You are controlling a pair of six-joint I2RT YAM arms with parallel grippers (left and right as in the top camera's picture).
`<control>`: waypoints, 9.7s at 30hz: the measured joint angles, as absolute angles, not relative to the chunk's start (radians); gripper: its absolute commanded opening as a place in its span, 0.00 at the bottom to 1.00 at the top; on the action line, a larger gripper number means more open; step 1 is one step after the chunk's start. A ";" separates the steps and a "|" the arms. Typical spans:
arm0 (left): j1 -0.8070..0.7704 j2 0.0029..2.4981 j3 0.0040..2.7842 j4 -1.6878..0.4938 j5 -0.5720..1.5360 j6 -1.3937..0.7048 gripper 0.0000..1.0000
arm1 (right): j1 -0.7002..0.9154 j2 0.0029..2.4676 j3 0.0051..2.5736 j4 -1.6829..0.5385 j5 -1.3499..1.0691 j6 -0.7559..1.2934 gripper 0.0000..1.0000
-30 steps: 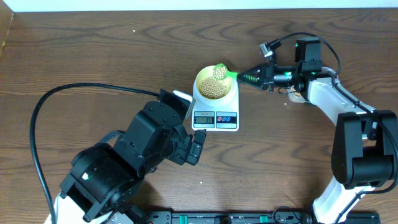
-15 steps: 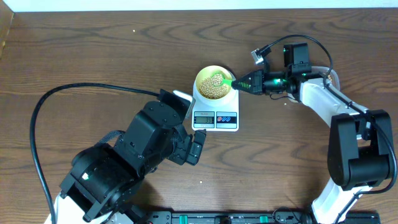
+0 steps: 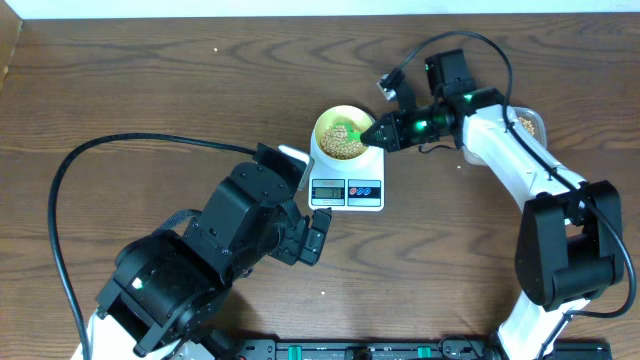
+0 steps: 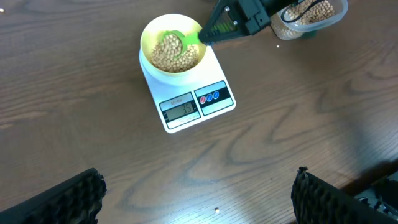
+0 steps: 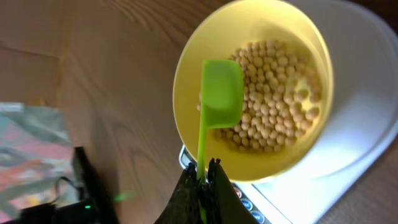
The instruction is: Scoop item into bowl and weigh 50g on scale
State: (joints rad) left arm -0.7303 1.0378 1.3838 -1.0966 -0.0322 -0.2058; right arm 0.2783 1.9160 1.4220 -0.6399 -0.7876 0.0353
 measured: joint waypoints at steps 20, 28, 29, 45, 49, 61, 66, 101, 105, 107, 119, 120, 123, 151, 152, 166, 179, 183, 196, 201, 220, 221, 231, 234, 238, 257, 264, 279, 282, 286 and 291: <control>-0.730 1.038 1.384 -1.097 -0.032 -0.206 0.98 | 0.444 1.916 1.672 -0.959 -0.261 -0.224 0.01; -0.730 1.038 1.384 -1.097 -0.032 -0.206 0.98 | 0.493 1.916 1.681 -0.996 -0.153 -0.290 0.01; -0.730 1.038 1.384 -1.097 -0.032 -0.206 0.98 | 0.493 1.916 1.681 -0.998 -0.145 -0.299 0.01; -0.730 1.038 1.384 -1.097 -0.032 -0.206 0.98 | 0.492 1.916 1.700 -0.982 -0.144 -0.382 0.01; -0.730 1.038 1.384 -1.097 -0.032 -0.206 0.98 | 0.492 1.916 1.701 -0.981 -0.165 -0.385 0.01; -0.730 1.038 1.384 -1.097 -0.032 -0.206 0.98 | 0.480 1.916 1.737 -1.031 -0.259 -0.389 0.01; -0.730 1.038 1.384 -1.097 -0.032 -0.206 0.98 | 0.409 1.910 1.844 -1.131 -0.379 -0.387 0.01; -0.730 1.038 1.384 -1.097 -0.032 -0.206 0.98 | 0.280 1.885 1.933 -1.151 -0.270 -0.240 0.01; -0.730 1.038 1.384 -1.097 -0.032 -0.206 0.98 | 0.355 1.897 1.933 -1.118 -0.256 -0.150 0.01; -0.730 1.038 1.384 -1.097 -0.032 -0.206 0.98 | 0.397 1.917 1.934 -1.105 -0.252 -0.110 0.01; -0.730 1.038 1.384 -1.097 -0.032 -0.206 0.98 | 0.473 2.054 1.934 -1.108 -0.234 0.015 0.01; -0.730 1.038 1.384 -1.097 -0.032 -0.206 0.98 | 0.472 2.054 1.934 -1.112 -0.231 0.018 0.01; -0.730 1.038 1.384 -1.097 -0.032 -0.206 0.98 | 0.474 2.054 1.934 -1.127 -0.224 0.020 0.01; -0.730 1.038 1.384 -1.097 -0.032 -0.206 0.98 | 0.516 2.112 1.934 -1.158 -0.090 0.023 0.01; -0.730 1.038 1.384 -1.097 -0.032 -0.206 0.98 | 0.518 2.112 1.934 -1.157 -0.090 0.023 0.01; -0.730 1.038 1.384 -1.097 -0.032 -0.206 0.98 | 0.521 2.114 1.934 -1.140 -0.150 0.052 0.01; -0.730 1.038 1.384 -1.097 -0.032 -0.206 0.98 | 0.521 2.138 1.934 -1.133 -0.255 0.122 0.01; -0.730 1.038 1.384 -1.097 -0.032 -0.206 0.98 | 0.521 2.138 1.934 -1.122 -0.262 0.150 0.01; -0.730 1.038 1.384 -1.097 -0.032 -0.206 0.98 | 0.470 2.141 1.934 -1.106 -0.309 0.221 0.01; -0.730 1.038 1.384 -1.097 -0.032 -0.206 0.98 | 0.437 2.148 1.934 -1.098 -0.374 0.231 0.01; -0.730 1.038 1.384 -1.097 -0.032 -0.205 0.98 | 0.333 2.149 1.934 -1.081 -0.686 0.215 0.01; -0.730 1.038 1.384 -1.097 -0.032 -0.205 0.98 | 0.328 2.149 1.934 -1.081 -0.713 0.209 0.01; -0.730 1.038 1.384 -1.097 -0.032 -0.206 0.98 | 0.279 2.149 1.934 -1.122 -0.869 0.157 0.01; -0.730 1.038 1.384 -1.097 -0.032 -0.205 0.98 | 0.262 2.149 1.934 -1.163 -0.892 0.135 0.01; -0.730 1.038 1.384 -1.097 -0.032 -0.205 0.98 | 0.240 2.149 1.934 -1.187 -0.931 0.100 0.01; -0.730 1.038 1.384 -1.097 -0.032 -0.205 0.98 | -0.124 1.955 1.932 -1.461 -0.988 -0.139 0.01; -0.730 1.038 1.384 -1.097 -0.032 -0.205 0.98 | -0.272 1.929 1.931 -1.550 -0.936 -0.234 0.01; -0.730 1.038 1.384 -1.097 -0.032 -0.205 0.98 | -0.313 1.929 1.931 -1.551 -0.544 -0.237 0.01; -0.730 1.038 1.384 -1.097 -0.032 -0.205 0.98 | -0.308 1.929 1.931 -1.523 -0.430 -0.215 0.01; -0.730 1.038 1.384 -1.097 -0.032 -0.205 0.98 | -0.299 1.929 1.930 -1.461 -0.320 -0.196 0.01; -0.730 1.038 1.384 -1.097 -0.032 -0.206 0.98 | -0.258 1.929 1.930 -1.413 -0.228 -0.187 0.01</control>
State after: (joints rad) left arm -0.7303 1.0378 1.3838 -1.0966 -0.0322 -0.2058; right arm -0.2581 1.9289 1.9305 -1.4128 -0.2283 -0.1867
